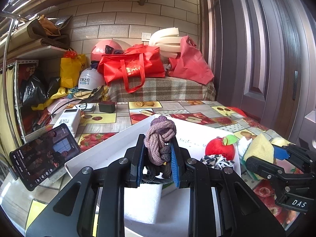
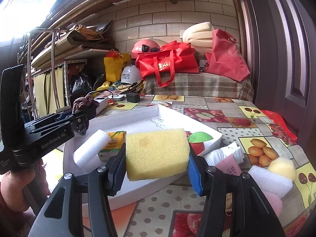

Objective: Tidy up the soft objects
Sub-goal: 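Carry the yarn bundle with the left tool to the box while the right tool carries the sponge, then release the yarn bundle into the box while the right tool releases the sponge there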

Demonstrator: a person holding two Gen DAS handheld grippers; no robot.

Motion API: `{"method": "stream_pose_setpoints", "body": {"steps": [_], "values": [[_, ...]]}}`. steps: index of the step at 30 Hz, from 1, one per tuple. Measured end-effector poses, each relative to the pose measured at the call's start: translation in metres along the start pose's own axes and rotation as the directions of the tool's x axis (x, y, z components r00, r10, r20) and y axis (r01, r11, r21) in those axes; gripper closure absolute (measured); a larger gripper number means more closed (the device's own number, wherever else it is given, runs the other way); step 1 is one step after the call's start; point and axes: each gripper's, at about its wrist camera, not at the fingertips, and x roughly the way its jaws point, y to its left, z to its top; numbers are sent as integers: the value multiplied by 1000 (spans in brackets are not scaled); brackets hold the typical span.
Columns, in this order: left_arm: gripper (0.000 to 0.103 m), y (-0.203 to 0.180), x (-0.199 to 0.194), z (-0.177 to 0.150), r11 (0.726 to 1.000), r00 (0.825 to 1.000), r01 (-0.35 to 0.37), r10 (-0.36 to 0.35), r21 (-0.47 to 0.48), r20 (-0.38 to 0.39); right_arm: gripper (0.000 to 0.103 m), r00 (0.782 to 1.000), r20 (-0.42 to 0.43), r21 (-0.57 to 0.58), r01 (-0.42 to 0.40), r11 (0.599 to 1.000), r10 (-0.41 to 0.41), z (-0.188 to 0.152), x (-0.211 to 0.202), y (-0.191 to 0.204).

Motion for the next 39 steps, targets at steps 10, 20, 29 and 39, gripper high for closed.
{"method": "stream_pose_setpoints", "body": {"steps": [10,20,29,39], "values": [[80,10,24,6,999,999,-34,34,0,-34,48,999,-44,20,12,1000,-11,16,50,13],[80,21,37,7,998,995,-40,35,-50,-97,47,990,-141,112,38,993,-22,20,78,-2],[7,16,24,7,991,991,-129,129,-30,-23,17,991,-117,51,73,996,-66,21,72,9],[0,15,17,7,988,988,-152,152,-24,10,15,991,-85,27,106,994,-103,23,68,13]]}}
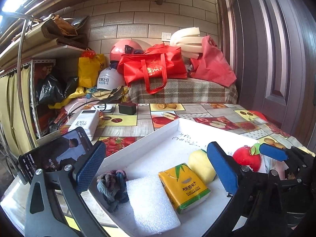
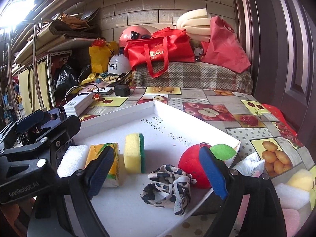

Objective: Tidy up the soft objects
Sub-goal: 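Release the yarn bundle into the box while the right tool releases the sponge there, then move both open tools from the box back to the pile of soft objects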

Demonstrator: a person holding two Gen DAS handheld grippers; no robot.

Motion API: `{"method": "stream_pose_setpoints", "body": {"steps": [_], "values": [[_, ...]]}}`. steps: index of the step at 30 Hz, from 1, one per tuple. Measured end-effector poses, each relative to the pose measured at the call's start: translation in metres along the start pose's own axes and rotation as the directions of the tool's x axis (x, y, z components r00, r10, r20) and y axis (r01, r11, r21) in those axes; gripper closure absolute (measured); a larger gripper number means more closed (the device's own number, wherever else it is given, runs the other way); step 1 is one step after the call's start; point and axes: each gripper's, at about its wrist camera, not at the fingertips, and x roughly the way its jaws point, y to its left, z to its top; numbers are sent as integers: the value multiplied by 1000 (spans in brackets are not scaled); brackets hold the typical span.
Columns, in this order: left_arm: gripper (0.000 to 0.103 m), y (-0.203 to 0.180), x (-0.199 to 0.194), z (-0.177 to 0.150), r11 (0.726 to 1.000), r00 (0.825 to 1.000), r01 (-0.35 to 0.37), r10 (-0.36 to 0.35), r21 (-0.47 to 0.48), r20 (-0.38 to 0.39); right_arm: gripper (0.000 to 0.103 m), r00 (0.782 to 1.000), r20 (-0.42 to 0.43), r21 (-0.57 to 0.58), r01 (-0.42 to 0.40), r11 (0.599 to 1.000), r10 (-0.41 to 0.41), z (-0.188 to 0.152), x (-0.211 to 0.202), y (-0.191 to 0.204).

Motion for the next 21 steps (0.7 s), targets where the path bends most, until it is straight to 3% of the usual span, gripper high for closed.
{"method": "stream_pose_setpoints", "body": {"steps": [21], "values": [[0,2,-4,3,1000,1000,1,-1,-7,13,15,997,36,58,62,996,-64,-1,-7,-7]]}}
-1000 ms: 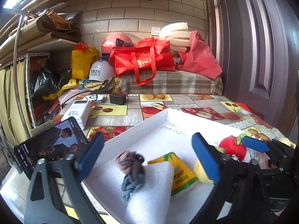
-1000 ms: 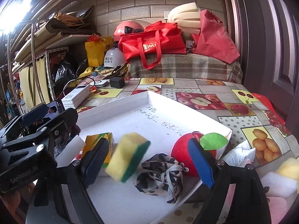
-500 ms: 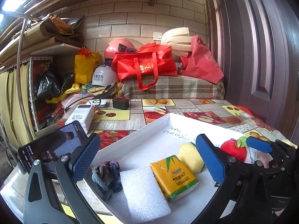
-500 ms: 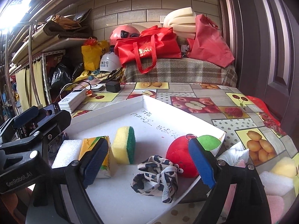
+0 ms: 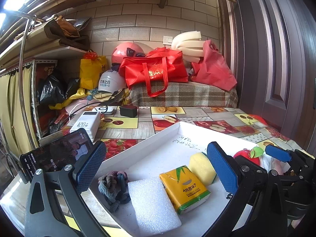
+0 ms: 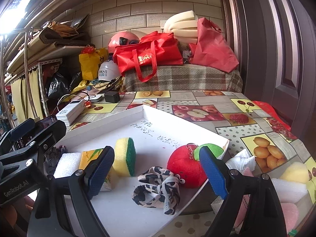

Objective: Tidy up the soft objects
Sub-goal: 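Move both open tools from the box back to the pile of soft objects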

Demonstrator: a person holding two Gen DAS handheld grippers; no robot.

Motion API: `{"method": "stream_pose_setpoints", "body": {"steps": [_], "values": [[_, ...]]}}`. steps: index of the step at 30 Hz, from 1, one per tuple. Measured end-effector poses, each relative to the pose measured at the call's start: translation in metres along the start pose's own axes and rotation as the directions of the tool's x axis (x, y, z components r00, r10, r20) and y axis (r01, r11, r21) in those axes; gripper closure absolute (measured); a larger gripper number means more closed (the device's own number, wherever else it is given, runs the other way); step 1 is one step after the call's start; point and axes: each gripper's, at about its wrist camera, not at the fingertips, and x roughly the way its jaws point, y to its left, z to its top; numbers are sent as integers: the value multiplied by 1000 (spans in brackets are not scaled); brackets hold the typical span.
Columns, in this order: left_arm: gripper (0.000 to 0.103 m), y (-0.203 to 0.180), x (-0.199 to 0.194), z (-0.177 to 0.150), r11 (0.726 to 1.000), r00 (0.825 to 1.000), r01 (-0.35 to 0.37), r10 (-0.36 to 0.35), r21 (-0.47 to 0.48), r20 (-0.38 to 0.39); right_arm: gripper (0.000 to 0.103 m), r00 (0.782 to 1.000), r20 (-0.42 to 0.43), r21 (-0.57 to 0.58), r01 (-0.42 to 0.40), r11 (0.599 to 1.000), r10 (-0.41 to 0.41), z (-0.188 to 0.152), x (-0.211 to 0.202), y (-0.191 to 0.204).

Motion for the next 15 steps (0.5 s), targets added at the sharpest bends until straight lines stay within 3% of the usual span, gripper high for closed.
{"method": "stream_pose_setpoints", "body": {"steps": [7,15], "values": [[0,6,-3,6,1000,1000,0,0,-28,10,15,999,37,25,12,1000,-13,-1,-6,-5],[0,0,-2,4,1000,1000,-8,7,10,10,15,999,45,80,2,997,-6,-3,-12,-15]]}}
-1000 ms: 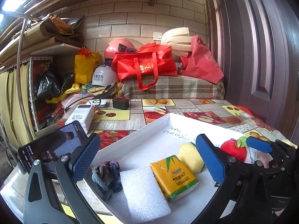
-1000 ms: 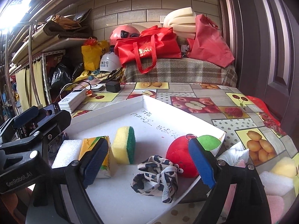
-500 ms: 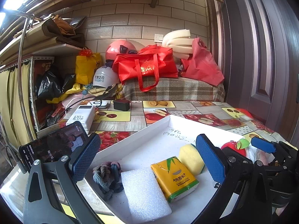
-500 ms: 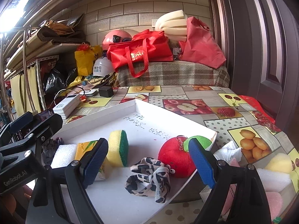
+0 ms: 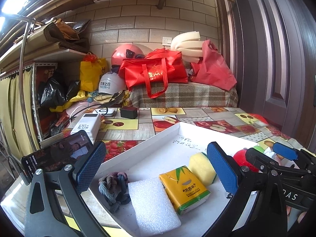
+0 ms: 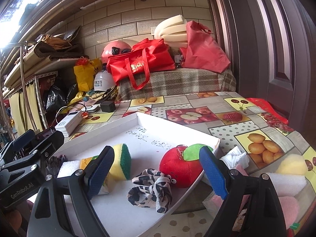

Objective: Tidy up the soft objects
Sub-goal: 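Move both open tools from the box back to the pile of soft objects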

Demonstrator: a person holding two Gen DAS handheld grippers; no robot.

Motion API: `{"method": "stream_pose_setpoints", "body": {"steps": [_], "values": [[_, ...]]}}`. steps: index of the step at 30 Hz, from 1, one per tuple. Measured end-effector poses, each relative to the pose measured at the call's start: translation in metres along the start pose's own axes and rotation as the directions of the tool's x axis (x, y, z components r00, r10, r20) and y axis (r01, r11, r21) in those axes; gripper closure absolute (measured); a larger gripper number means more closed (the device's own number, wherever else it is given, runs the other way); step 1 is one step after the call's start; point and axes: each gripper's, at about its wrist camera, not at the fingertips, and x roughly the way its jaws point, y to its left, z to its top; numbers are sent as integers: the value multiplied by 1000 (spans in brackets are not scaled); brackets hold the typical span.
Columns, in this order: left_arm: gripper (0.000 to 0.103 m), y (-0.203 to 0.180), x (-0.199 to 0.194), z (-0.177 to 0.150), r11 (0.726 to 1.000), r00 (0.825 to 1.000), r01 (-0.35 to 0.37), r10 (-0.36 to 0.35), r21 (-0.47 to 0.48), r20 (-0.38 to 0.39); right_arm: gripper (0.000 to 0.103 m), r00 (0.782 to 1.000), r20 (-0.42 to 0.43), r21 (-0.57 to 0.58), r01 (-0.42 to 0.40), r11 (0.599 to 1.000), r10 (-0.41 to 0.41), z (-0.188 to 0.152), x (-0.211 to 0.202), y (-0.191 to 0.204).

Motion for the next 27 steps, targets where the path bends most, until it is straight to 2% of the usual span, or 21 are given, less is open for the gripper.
{"method": "stream_pose_setpoints", "body": {"steps": [16,22,24,27], "values": [[0,-10,-5,-7,1000,1000,-5,5,22,0,15,997,46,-107,-53,993,59,-13,-42,2],[0,-18,-13,-11,999,1000,15,-15,30,-1,15,996,44,-82,-70,994,74,-18,-58,-16],[0,-19,-17,-11,999,1000,22,-22,27,0,15,995,68,-51,-67,996,71,-18,-69,-28],[0,-24,-23,-13,999,999,43,-43,23,5,15,982,179,8,-55,998,52,-18,-99,-52]]}}
